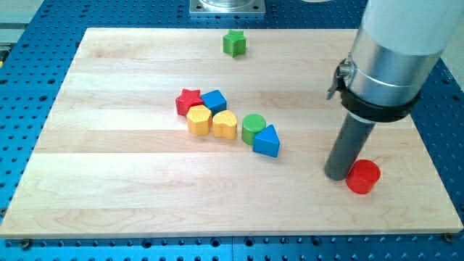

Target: Move the blue triangle to the top left of the red circle

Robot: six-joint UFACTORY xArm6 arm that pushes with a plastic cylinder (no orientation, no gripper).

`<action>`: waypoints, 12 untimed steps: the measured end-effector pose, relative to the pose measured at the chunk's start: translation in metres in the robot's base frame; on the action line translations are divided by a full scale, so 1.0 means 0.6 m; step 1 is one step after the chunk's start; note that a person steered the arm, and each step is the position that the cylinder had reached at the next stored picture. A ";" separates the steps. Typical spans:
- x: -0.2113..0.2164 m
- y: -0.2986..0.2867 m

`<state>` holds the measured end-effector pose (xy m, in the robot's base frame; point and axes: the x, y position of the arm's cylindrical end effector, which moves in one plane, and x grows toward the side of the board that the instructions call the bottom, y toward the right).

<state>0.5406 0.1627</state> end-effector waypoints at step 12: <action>-0.050 -0.004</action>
<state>0.5103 0.1602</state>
